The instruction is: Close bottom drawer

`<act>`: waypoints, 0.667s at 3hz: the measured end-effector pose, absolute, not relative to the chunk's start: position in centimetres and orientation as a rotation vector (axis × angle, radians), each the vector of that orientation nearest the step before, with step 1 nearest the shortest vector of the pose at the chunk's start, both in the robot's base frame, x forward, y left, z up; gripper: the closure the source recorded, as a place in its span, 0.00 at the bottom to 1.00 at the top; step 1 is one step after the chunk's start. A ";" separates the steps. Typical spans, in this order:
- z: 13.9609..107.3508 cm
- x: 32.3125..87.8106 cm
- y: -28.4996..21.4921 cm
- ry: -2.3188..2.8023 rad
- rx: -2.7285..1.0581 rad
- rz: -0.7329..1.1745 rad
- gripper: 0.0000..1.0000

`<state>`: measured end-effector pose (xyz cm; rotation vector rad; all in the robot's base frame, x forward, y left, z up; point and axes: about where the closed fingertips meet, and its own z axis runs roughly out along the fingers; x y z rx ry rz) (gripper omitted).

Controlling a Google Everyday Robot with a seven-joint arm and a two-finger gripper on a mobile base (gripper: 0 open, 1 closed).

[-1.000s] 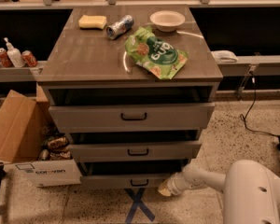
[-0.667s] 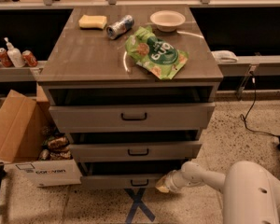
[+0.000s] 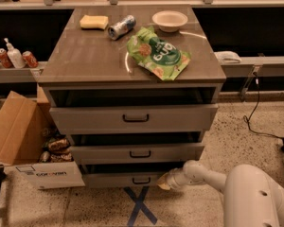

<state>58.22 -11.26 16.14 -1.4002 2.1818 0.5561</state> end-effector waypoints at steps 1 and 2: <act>16.1 59.4 -11.3 2.169 -1.378 0.557 1.00; 16.1 60.3 -11.4 2.161 -1.351 0.562 1.00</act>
Offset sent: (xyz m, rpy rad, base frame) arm 0.0341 -0.0074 0.0032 0.0508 -0.0385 -0.0506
